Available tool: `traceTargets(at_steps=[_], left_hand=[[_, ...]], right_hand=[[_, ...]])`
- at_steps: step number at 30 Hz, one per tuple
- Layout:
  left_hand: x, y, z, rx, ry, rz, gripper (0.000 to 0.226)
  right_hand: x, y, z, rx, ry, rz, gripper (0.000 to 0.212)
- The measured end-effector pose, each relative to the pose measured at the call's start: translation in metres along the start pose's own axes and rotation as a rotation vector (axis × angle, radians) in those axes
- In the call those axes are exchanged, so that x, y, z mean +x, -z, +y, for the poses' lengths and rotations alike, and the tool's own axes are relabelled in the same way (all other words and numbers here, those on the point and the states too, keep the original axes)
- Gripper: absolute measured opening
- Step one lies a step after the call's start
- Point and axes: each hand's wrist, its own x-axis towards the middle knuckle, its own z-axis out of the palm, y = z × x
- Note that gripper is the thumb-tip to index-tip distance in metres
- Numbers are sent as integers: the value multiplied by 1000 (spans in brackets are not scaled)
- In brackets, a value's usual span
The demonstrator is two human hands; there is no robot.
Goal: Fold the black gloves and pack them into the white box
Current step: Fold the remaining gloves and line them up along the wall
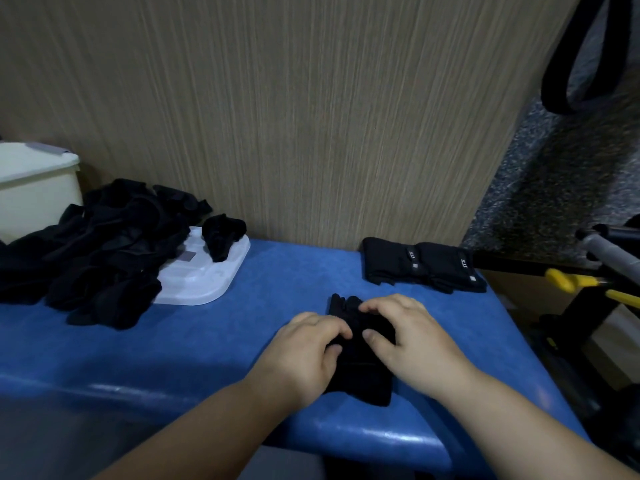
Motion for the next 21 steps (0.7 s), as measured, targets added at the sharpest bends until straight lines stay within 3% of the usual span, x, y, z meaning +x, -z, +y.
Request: traceTargets(at_steps=[6, 16, 21], left_hand=[[-1, -2, 4, 106, -45, -82, 38], [1, -16, 31, 148, -92, -148, 45], [22, -33, 53, 82, -98, -126, 38]], right_hand=[[-2, 3, 3, -62, -325, -10, 49], [-9, 23, 20, 34, -310, -8, 26], [-19, 42, 41, -48, -366, 31, 28]])
